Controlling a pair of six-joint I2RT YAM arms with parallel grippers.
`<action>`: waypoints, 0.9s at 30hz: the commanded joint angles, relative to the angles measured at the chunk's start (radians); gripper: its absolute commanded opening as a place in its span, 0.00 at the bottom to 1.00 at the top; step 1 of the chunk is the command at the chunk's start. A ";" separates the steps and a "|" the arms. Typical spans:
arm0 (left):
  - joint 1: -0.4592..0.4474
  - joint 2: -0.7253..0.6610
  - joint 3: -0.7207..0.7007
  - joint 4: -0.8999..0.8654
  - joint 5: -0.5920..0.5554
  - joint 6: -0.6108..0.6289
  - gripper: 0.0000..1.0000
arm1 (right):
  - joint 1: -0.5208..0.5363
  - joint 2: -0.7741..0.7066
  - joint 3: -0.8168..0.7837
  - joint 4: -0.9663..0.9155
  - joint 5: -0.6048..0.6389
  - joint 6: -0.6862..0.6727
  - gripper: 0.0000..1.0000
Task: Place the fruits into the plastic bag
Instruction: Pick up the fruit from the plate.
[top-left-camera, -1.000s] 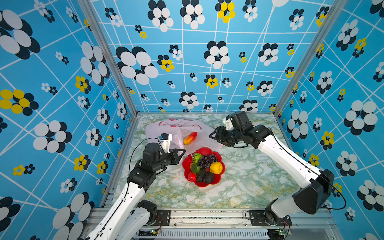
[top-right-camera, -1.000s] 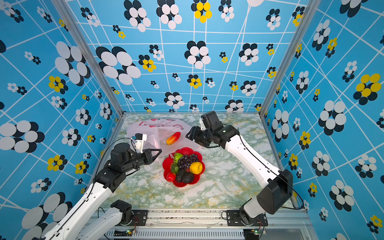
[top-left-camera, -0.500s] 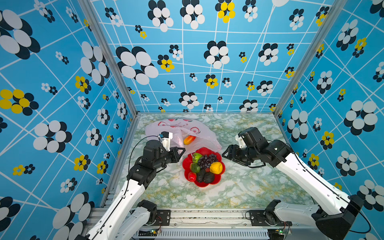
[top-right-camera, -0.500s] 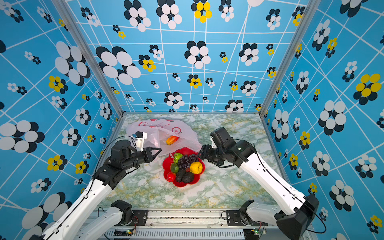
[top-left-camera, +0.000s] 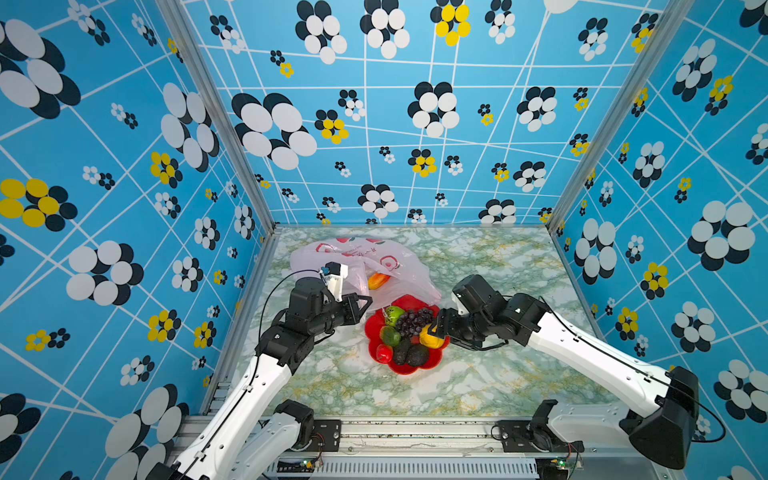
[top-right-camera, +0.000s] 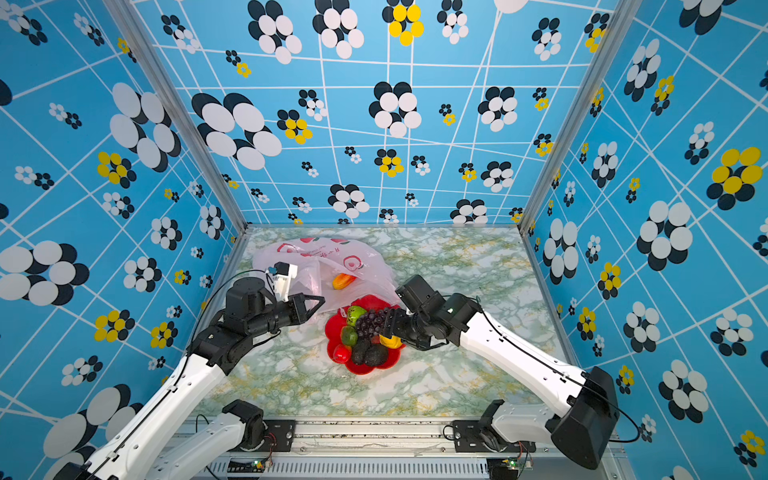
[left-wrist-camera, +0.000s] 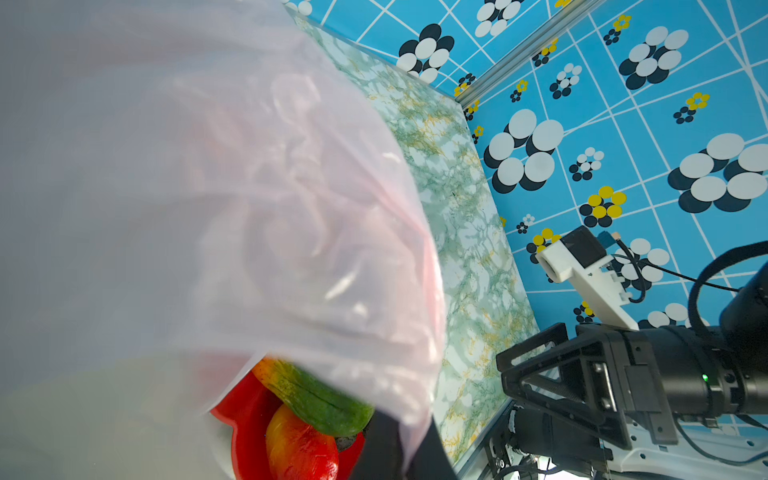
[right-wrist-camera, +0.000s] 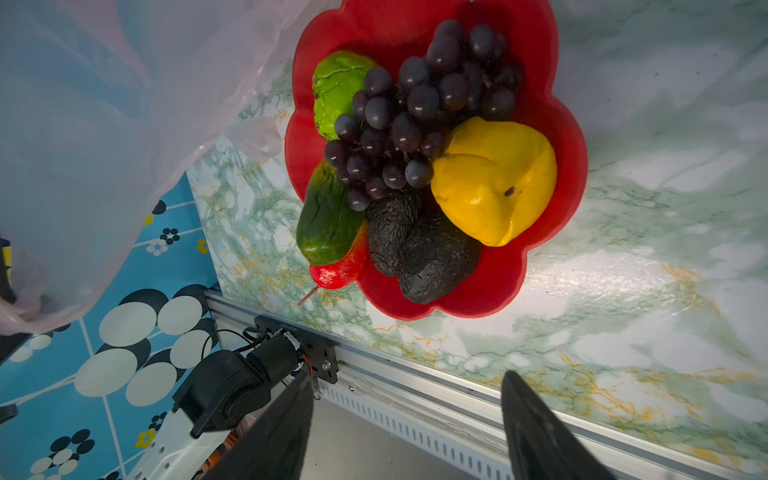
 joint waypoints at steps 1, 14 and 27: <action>-0.006 0.000 0.023 -0.016 0.004 0.014 0.00 | 0.012 0.035 0.016 0.030 0.010 0.012 0.74; -0.005 -0.004 0.007 -0.018 0.005 -0.008 0.00 | 0.062 0.239 0.172 0.007 -0.011 -0.065 0.77; -0.003 -0.021 0.003 -0.038 0.001 0.006 0.00 | 0.116 0.426 0.340 -0.029 -0.044 -0.121 0.77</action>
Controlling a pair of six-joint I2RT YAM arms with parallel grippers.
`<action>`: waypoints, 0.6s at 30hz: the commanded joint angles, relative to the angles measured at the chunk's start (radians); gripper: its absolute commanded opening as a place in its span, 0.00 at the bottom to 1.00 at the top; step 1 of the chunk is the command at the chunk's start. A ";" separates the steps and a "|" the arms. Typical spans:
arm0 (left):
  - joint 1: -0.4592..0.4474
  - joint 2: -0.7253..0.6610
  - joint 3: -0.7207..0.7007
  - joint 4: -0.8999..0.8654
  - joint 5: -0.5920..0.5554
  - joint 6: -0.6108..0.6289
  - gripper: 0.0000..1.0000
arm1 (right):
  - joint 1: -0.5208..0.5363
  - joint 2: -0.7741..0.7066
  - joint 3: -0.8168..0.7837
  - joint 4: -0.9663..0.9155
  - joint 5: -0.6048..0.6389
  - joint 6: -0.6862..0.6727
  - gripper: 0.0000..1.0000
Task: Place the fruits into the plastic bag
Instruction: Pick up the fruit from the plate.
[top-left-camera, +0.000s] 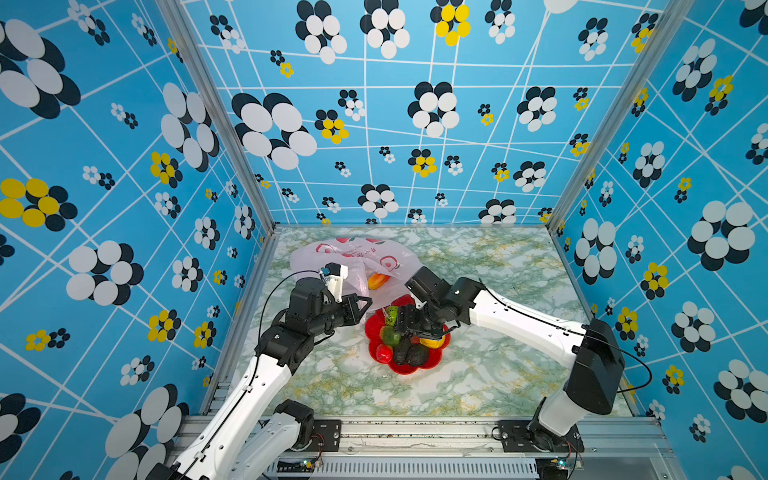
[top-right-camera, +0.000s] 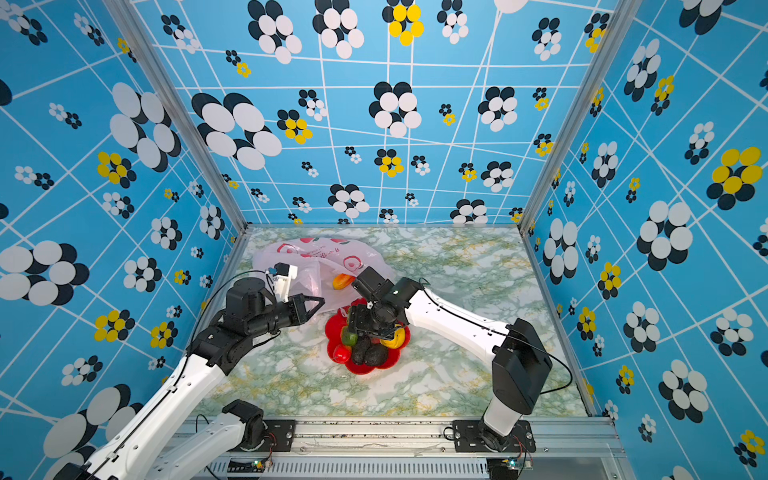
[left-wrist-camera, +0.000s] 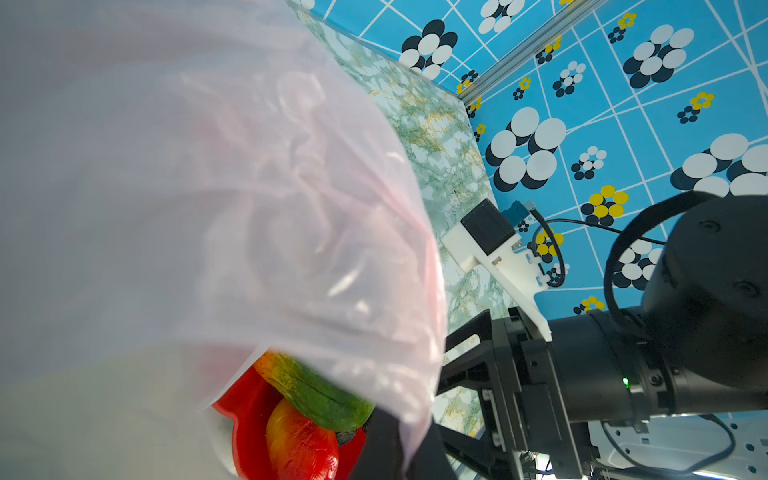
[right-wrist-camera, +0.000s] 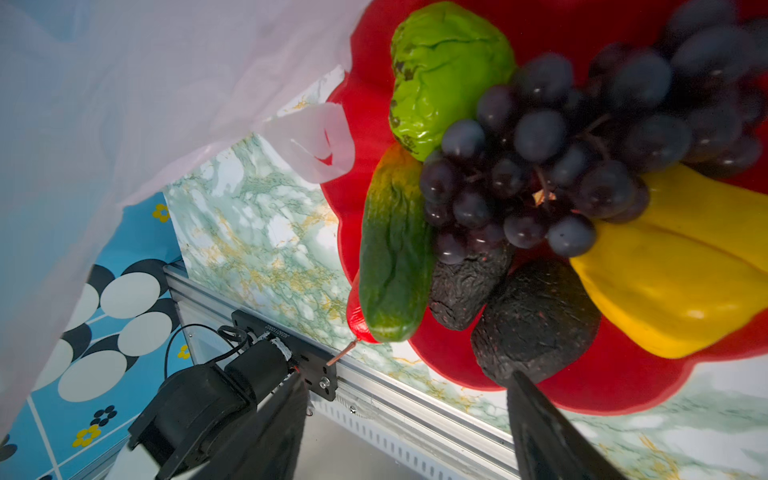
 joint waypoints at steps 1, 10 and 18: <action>-0.003 -0.021 0.000 -0.028 -0.001 0.012 0.00 | 0.015 0.033 0.045 -0.032 -0.015 -0.029 0.77; 0.001 -0.039 -0.013 -0.036 -0.001 0.016 0.00 | 0.034 0.113 0.094 -0.046 -0.023 -0.047 0.75; 0.009 -0.047 -0.016 -0.037 0.004 0.018 0.00 | 0.038 0.161 0.117 -0.046 -0.025 -0.057 0.65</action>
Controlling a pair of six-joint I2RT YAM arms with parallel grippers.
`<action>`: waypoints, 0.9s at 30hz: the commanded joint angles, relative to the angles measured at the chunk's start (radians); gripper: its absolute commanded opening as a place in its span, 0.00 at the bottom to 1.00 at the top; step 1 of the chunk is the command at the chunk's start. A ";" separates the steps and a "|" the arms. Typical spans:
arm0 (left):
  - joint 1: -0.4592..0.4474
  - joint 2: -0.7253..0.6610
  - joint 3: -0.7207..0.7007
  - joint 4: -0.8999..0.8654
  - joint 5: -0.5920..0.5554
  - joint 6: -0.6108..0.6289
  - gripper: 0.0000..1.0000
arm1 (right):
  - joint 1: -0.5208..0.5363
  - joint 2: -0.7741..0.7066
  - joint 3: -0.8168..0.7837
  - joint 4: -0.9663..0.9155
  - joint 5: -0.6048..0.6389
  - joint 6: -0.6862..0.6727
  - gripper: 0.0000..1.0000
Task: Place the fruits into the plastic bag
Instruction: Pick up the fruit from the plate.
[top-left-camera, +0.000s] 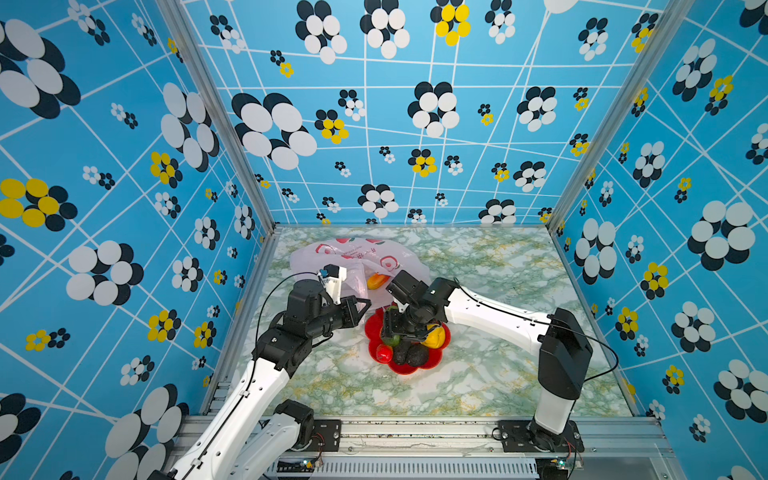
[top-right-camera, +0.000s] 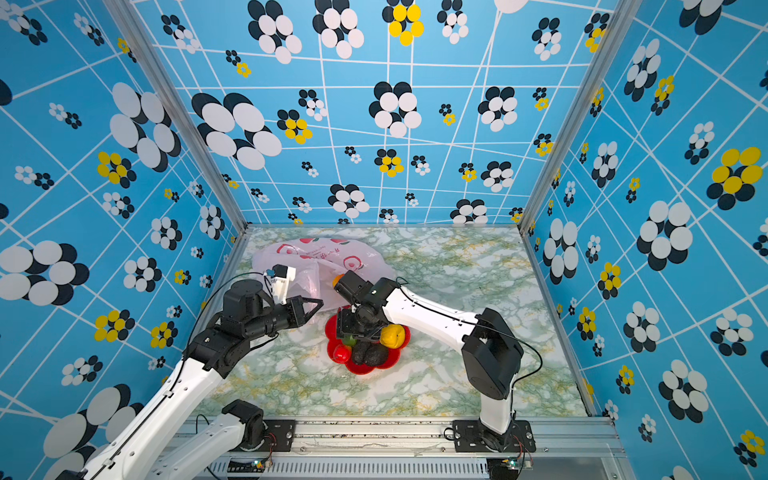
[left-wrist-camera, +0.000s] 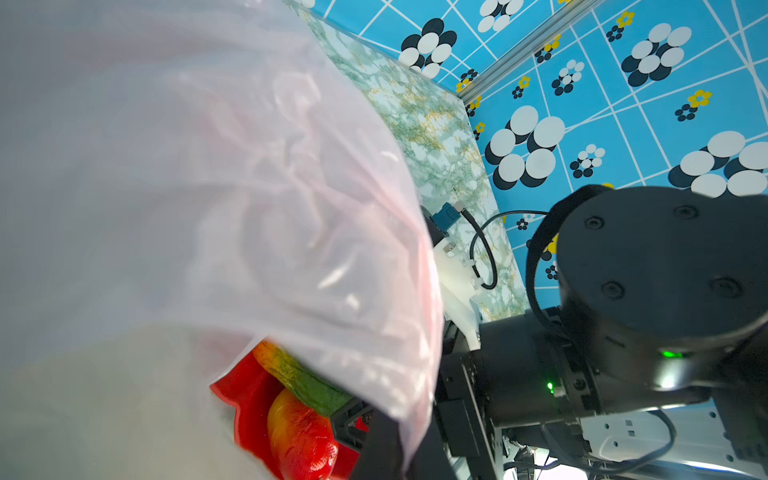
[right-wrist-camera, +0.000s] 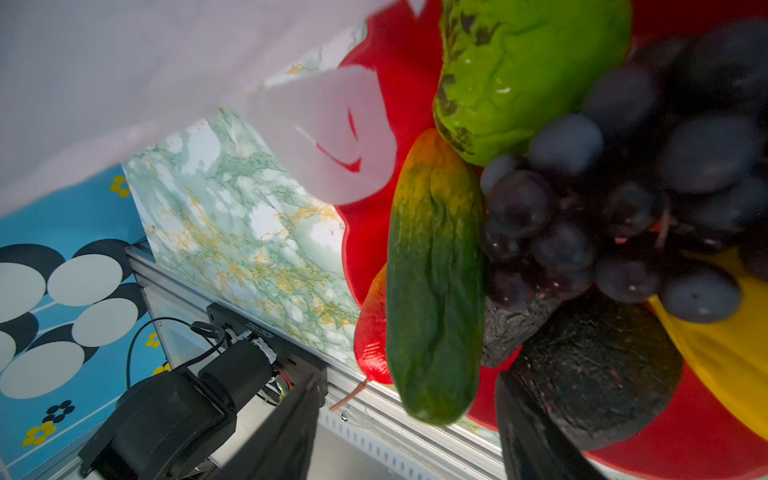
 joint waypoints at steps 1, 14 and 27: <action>0.007 -0.020 -0.016 -0.011 0.005 0.018 0.00 | 0.005 0.024 0.031 -0.033 -0.006 -0.018 0.63; 0.015 -0.024 -0.023 0.000 0.013 0.008 0.00 | 0.005 0.069 0.059 -0.060 0.005 -0.032 0.39; 0.018 -0.041 -0.031 0.007 0.013 -0.009 0.00 | 0.003 0.010 0.051 -0.089 0.079 -0.060 0.18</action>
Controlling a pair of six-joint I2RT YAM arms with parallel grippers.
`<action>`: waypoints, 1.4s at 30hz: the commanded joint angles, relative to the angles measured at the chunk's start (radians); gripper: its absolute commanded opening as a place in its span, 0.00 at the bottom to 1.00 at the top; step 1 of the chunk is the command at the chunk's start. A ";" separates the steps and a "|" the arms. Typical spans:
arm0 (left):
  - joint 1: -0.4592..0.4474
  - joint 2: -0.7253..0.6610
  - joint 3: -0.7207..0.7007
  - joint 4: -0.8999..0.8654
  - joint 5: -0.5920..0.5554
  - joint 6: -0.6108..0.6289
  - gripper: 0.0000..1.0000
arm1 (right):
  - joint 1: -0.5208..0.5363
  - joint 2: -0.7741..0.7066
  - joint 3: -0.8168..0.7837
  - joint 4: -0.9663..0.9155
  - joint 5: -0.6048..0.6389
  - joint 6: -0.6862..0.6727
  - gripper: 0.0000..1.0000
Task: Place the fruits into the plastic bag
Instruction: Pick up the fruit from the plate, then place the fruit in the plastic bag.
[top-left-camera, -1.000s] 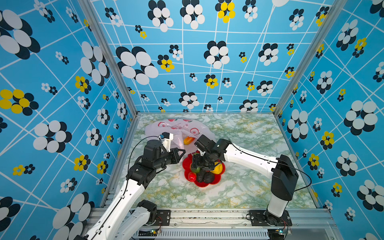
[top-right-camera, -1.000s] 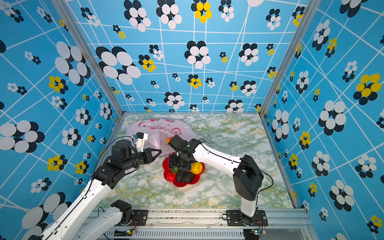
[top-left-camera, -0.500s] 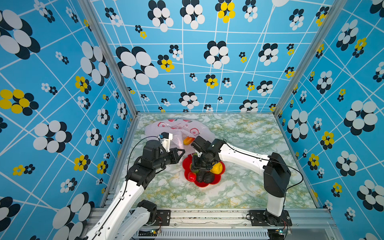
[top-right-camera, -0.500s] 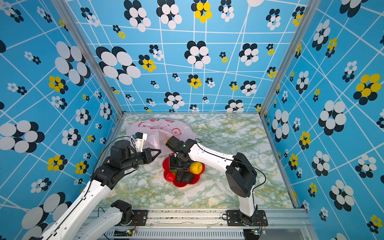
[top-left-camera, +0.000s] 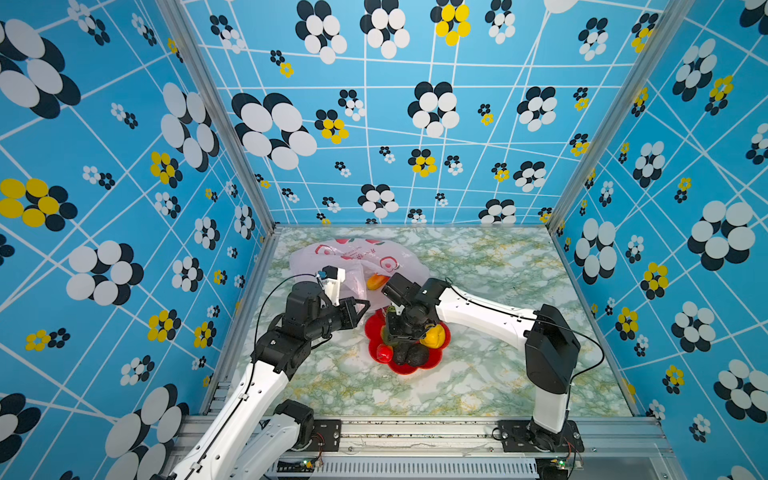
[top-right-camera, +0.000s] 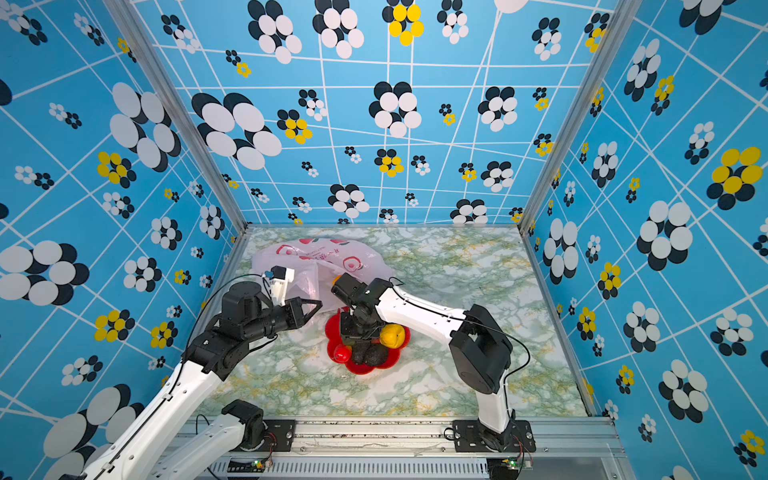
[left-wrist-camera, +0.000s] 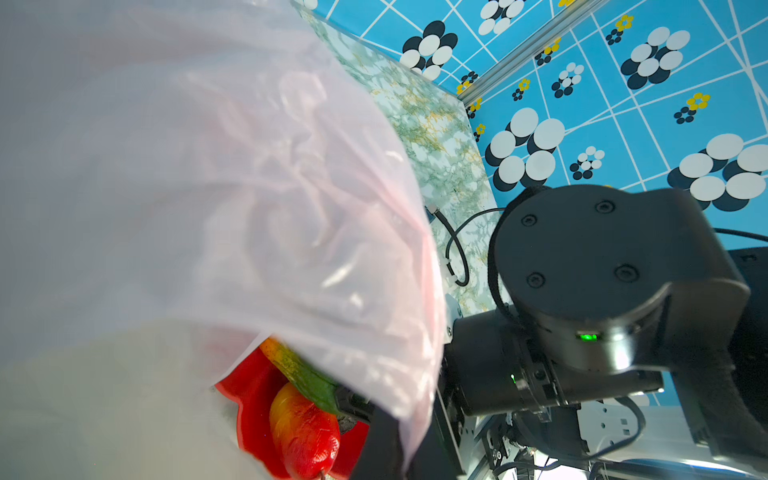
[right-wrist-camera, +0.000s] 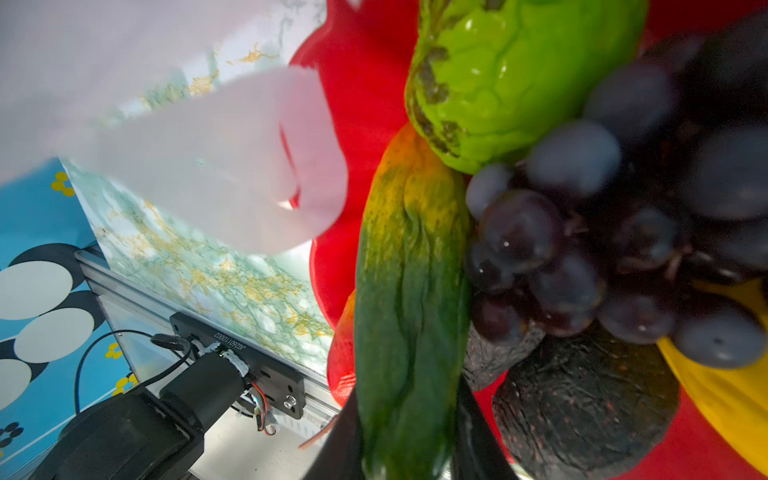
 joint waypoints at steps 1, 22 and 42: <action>0.011 -0.019 -0.017 0.006 0.012 -0.007 0.00 | 0.000 -0.055 0.024 -0.060 0.064 -0.042 0.17; 0.010 -0.007 -0.010 0.025 0.011 -0.030 0.00 | -0.069 -0.295 -0.140 0.091 -0.323 -0.127 0.18; 0.009 -0.002 0.006 0.012 0.029 -0.016 0.00 | -0.184 -0.342 -0.094 0.153 -0.319 -0.020 0.18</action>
